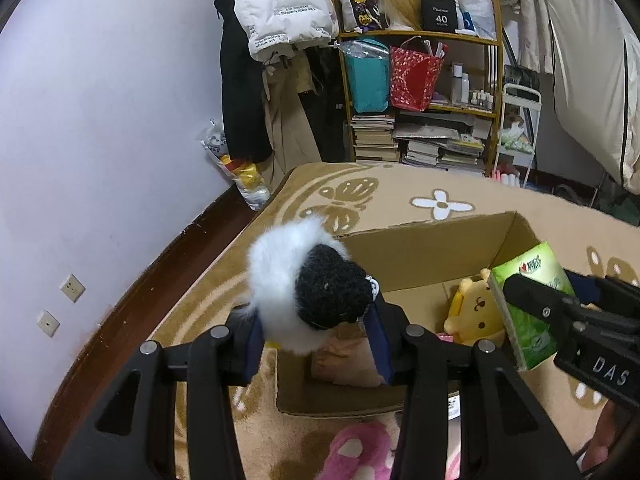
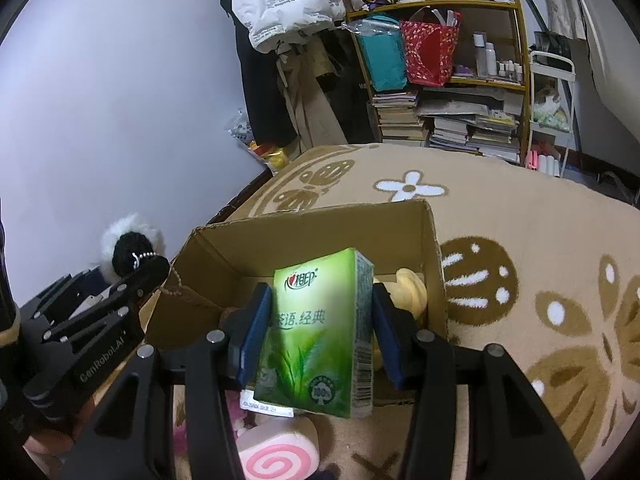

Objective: Organize soft objects
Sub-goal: 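Carry both held items into the cardboard box and open both tools, then raise both open tools away from the box over the remaining pile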

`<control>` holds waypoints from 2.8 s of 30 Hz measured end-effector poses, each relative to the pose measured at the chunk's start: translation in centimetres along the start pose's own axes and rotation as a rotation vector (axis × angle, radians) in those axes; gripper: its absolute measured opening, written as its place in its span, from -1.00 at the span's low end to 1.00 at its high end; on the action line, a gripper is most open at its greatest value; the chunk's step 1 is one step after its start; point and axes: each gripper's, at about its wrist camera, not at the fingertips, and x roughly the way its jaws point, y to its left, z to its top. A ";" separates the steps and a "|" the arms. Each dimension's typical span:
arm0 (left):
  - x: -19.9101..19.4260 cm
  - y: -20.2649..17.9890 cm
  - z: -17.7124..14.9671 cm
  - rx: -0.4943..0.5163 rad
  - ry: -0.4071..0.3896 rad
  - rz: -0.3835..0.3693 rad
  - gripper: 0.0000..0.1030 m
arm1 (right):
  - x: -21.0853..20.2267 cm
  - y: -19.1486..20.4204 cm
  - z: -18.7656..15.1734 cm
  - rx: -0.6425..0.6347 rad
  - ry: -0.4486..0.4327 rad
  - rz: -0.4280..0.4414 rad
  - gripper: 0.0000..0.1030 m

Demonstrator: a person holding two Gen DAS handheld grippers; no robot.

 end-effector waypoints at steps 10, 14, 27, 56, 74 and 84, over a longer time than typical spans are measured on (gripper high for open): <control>1.0 -0.3 -0.5 0.011 0.030 -0.013 -0.16 | 0.9 -0.4 -0.6 0.034 0.014 -0.003 0.06; 1.2 -0.2 -0.7 0.012 0.041 -0.009 -0.14 | 1.3 -0.7 -1.0 0.046 0.031 -0.004 0.06; 1.5 0.3 -0.9 0.007 0.056 0.027 0.44 | 1.4 -1.1 -0.9 0.069 0.033 -0.006 0.47; -5.1 3.7 -3.0 -0.063 0.053 0.089 0.99 | -5.0 0.1 -2.4 0.048 -0.021 -0.047 1.00; -7.4 4.1 -6.1 -0.073 0.121 0.092 0.99 | -6.8 2.0 -5.3 -0.024 0.018 -0.067 1.00; -5.3 4.1 -7.3 -0.080 0.205 0.090 0.99 | -5.5 1.5 -7.0 -0.019 0.098 -0.064 1.00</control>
